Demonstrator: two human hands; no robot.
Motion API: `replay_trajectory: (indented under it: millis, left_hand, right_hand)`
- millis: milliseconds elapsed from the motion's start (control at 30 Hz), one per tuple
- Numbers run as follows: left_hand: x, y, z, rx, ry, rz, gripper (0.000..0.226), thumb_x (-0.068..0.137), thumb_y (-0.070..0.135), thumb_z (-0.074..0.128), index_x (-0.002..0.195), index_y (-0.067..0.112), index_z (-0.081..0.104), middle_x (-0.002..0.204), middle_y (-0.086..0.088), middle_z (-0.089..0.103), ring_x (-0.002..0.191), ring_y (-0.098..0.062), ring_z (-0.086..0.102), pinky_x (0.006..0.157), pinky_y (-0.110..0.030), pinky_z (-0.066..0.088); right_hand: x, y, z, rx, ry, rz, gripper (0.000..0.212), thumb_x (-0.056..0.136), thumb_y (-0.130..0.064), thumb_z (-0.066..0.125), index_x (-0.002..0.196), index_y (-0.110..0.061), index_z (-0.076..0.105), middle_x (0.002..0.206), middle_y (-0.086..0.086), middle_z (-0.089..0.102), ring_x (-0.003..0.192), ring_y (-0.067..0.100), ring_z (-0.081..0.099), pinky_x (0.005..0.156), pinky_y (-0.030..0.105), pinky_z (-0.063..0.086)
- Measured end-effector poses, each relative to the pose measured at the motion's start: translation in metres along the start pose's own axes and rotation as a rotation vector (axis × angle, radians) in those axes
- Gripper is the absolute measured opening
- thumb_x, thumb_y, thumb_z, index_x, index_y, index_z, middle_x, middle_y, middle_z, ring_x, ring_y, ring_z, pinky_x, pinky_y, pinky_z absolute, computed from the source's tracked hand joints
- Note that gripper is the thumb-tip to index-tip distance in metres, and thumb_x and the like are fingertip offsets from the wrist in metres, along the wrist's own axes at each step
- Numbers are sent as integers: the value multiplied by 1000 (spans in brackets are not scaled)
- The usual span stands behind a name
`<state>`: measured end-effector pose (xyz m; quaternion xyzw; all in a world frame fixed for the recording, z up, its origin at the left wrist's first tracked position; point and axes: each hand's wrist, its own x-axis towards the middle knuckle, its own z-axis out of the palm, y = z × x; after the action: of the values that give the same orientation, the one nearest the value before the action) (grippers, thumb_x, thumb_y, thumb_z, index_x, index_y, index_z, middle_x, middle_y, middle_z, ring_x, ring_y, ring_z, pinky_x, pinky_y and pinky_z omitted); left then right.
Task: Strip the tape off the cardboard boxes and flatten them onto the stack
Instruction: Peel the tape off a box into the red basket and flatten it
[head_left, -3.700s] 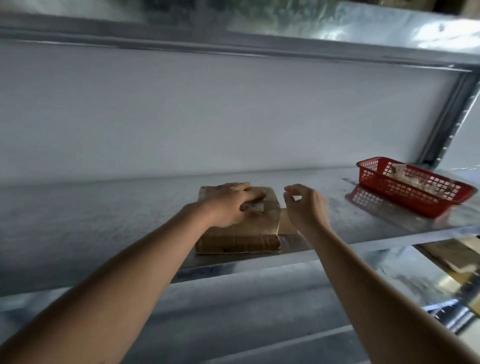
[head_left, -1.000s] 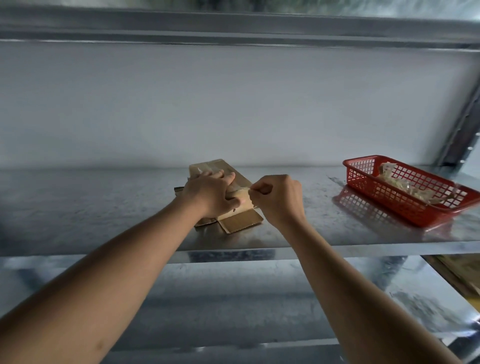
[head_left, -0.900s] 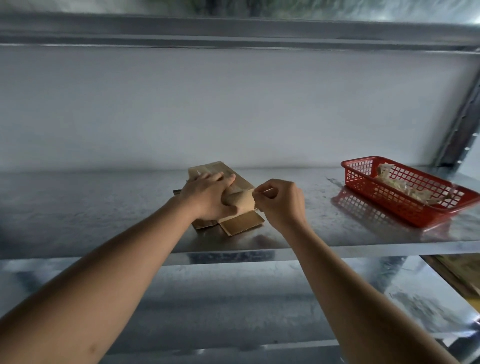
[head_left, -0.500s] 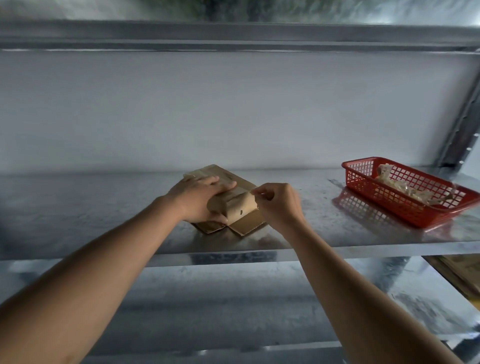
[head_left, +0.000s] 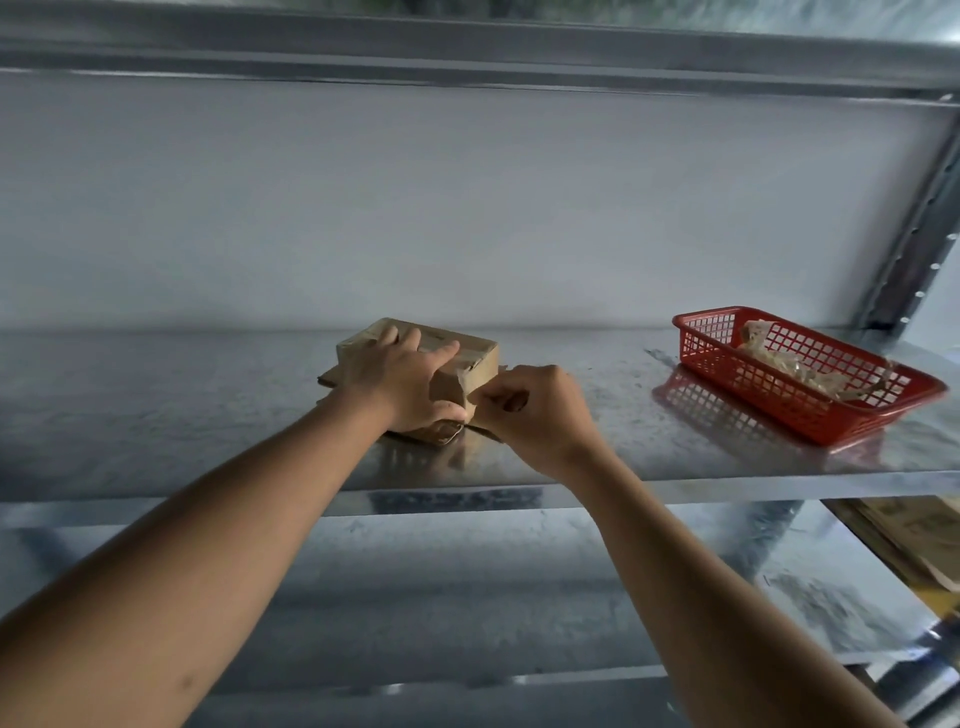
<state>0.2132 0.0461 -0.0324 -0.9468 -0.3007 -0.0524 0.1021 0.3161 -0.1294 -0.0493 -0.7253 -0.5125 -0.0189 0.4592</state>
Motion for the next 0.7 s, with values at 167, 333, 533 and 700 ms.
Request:
replay_trajectory:
  millis: [167,333,533,700]
  left_hand:
    - [1,0,10,-4,71,-30,104,76,95,45,161,42,22,149,-8,40,139,-35,31,110,-51,36]
    - [6,4,12,-25,117,-57,102,76,95,45,159,40,30,147,-8,39,137,-32,31,106,-49,40]
    - [11,-6,6,-27,50,30,85,83,86,49,153,41,34,141,-5,40,134,-30,32,107,-48,40]
    - [13,-11,7,-40,46,51,83,86,81,52,157,45,27,146,-4,36,137,-31,30,112,-52,39]
  right_hand:
    - [0,19,-5,469,89,183,10,94,-15,69,90,-15,78,74,-3,72,72,12,65,72,37,54]
    - [3,22,-12,850,122,262,28,107,-7,49,109,-9,77,97,7,68,85,22,70,87,36,59]
    - [24,38,-1,344,199,158,35,105,-9,58,137,-22,66,116,-8,68,88,12,76,87,40,63]
    - [49,35,21,-26,-29,-38,60,103,-27,62,157,-37,38,152,-6,46,122,13,57,107,42,51]
